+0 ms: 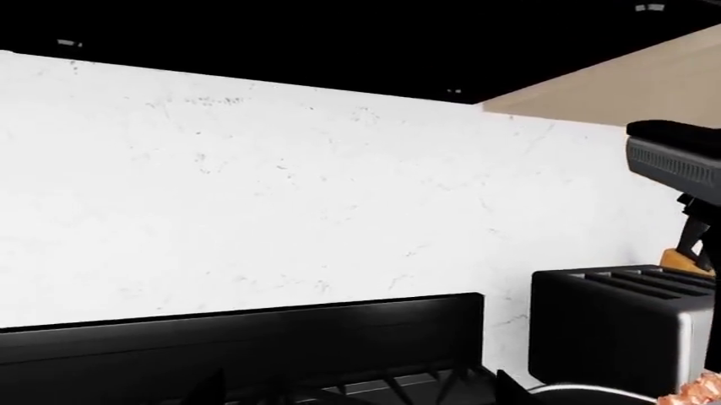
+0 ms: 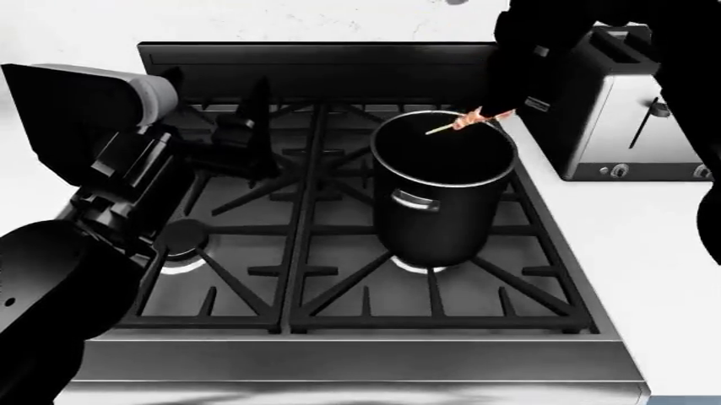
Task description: Frozen meat rests on a plate on the counter. Retrieve the meat and place it in a pot on a burner. Then turn the burner on.
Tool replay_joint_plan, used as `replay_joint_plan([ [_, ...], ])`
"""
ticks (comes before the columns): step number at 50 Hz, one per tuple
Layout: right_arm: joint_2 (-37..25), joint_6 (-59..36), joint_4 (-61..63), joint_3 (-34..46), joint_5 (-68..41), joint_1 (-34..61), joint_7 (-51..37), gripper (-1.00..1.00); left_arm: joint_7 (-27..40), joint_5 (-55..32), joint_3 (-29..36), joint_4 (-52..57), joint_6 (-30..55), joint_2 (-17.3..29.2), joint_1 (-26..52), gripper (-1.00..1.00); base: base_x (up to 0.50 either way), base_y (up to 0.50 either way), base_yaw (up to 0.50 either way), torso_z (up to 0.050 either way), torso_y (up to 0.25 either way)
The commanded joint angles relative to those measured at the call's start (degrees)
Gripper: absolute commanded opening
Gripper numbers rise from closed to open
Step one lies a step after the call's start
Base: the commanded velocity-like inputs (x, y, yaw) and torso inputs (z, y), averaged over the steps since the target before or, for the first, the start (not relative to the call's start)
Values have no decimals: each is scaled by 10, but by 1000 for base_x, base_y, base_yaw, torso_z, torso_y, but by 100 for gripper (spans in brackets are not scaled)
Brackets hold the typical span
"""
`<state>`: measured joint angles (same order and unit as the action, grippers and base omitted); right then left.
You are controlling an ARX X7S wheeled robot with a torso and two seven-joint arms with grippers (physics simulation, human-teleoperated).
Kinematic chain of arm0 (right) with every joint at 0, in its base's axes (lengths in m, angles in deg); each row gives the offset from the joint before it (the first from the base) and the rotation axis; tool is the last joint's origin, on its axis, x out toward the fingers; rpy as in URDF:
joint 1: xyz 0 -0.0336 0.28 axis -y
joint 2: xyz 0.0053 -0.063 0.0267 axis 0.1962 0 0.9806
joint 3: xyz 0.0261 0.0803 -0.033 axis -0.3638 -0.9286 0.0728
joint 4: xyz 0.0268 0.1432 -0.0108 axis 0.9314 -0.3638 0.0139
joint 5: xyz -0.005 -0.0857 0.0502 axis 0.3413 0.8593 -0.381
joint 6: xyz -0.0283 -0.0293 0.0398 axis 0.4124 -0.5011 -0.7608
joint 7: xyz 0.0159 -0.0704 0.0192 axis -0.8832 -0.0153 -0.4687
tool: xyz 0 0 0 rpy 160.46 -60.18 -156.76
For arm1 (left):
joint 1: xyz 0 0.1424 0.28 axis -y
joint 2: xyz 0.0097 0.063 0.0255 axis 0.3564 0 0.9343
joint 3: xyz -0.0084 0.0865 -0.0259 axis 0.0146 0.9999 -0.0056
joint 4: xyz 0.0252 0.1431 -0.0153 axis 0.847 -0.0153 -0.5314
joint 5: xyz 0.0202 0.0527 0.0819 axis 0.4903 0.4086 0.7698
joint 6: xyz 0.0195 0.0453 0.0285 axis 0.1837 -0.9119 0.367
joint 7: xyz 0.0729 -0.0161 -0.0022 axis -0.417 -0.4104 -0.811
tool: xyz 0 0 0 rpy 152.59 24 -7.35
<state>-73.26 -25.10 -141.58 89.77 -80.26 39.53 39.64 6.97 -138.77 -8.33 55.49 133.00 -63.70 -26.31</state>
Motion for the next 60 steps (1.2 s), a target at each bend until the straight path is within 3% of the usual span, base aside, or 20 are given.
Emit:
replay_joint_plan([
  [1, 25, 44, -51, 4, 9, -24, 16, -100, -6, 10, 6, -17, -10, 0, 3, 100, 0, 0, 0, 0, 0],
  [15, 35, 64, -52, 71, -38, -51, 17, -100, -6, 12, 8, -26, -16, -1, -1, 100, 0, 0, 0, 0, 0],
  [22, 37, 65, -52, 6, 27, -65, 16, -100, -3, 9, 4, -27, -16, 2, -2, 100, 0, 0, 0, 0, 0],
  [32, 40, 67, -52, 15, 21, -66, 17, -100, 1, 8, 5, -24, -17, 2, -6, 100, 0, 0, 0, 0, 1],
  [37, 40, 61, -52, -28, 63, -68, 15, -100, 1, 8, 5, -24, -18, 3, -7, 100, 0, 0, 0, 0, 0],
  [38, 40, 58, -52, -43, 76, -68, 10, 100, 1, 8, 5, -24, -19, 3, -7, 100, 0, 0, 0, 0, 0],
  [46, 41, 53, -52, -124, 155, -70, 12, 100, 4, 4, 2, -22, -17, 7, -5, 100, 0, 0, 0, 0, 0],
  [60, 38, 51, -52, -171, 197, -52, 8, 100, 18, -14, -3, 0, -6, 12, -8, 100, 0, 0, 0, 0, 0],
])
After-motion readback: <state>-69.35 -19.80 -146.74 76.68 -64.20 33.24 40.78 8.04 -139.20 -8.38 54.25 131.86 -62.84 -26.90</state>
